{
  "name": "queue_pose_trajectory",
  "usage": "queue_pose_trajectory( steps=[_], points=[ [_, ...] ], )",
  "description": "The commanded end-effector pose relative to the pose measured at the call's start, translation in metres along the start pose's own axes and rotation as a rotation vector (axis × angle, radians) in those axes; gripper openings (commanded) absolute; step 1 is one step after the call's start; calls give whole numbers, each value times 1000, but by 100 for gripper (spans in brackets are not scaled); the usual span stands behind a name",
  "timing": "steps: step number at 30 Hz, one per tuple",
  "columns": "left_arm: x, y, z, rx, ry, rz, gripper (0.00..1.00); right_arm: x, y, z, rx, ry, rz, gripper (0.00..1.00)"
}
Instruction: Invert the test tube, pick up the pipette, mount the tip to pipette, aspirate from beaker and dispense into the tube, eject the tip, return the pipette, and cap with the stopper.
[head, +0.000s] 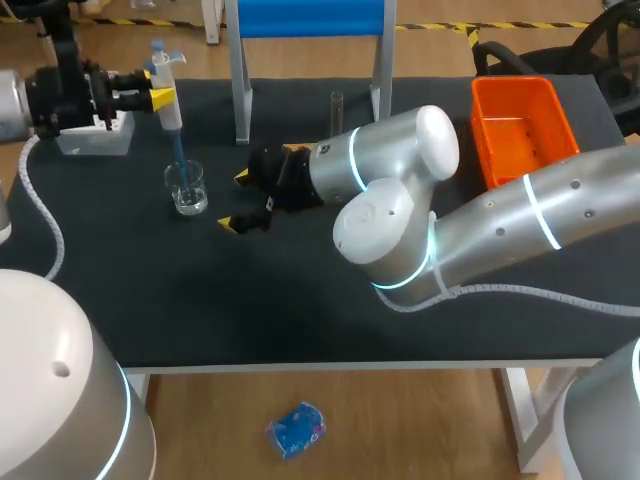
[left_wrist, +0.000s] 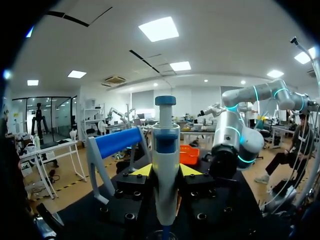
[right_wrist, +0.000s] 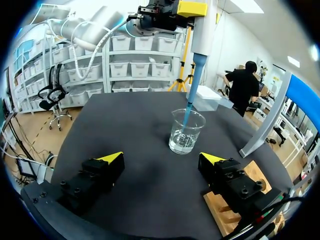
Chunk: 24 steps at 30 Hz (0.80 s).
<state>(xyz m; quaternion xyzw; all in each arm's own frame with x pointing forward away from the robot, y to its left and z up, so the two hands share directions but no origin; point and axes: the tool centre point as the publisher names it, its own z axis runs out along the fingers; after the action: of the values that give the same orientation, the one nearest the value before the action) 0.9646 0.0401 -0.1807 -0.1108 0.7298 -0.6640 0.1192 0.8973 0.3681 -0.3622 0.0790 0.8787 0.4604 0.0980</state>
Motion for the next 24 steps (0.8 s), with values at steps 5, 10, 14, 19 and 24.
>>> queue_pose_trajectory(
  steps=[5,10,14,19,24],
  points=[
    [0,11,4,0,-8,3,0,0,-1,1,-4,-1,0,100],
    [0,15,3,11,-12,-7,0,0,-1,1,-4,-1,0,100],
    [0,20,3,12,-15,-7,0,0,-1,1,-4,-1,0,100],
    [1,26,3,11,-19,-11,0,0,-1,1,-4,-1,0,100],
    [0,30,3,14,-20,-14,0,0,-1,1,-4,-1,0,100]
  ],
)
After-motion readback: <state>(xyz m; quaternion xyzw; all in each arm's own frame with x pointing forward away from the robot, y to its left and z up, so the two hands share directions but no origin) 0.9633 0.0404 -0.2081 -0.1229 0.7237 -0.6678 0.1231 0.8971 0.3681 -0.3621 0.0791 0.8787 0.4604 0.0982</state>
